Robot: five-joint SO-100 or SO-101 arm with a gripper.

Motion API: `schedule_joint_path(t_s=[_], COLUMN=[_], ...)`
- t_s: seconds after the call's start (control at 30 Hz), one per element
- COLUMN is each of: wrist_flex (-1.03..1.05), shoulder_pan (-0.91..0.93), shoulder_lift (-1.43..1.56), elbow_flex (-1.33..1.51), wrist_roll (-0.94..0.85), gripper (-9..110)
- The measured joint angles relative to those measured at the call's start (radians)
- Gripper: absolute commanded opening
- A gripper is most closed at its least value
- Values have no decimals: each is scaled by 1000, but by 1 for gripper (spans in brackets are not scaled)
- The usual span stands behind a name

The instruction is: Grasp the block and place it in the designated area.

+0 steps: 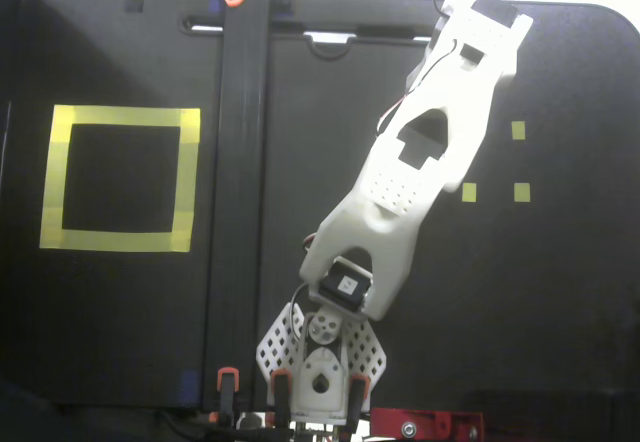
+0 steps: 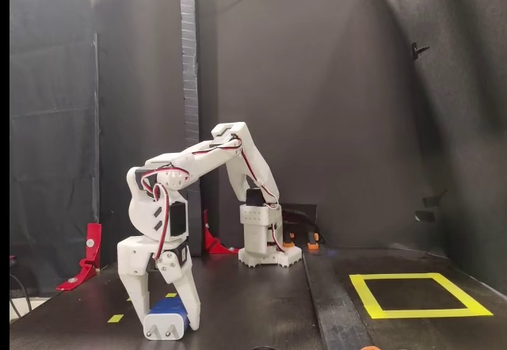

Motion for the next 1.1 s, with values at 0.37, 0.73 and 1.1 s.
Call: schedule_joint_path(t_s=[0.37, 0.73, 1.1], wrist_flex=[-5, 35, 129], shoulder_pan=[0, 5, 2], shoulder_lift=[2, 83, 222], elbow_flex=[2, 9, 9], wrist_roll=[0, 5, 52], gripper=[21, 21, 21])
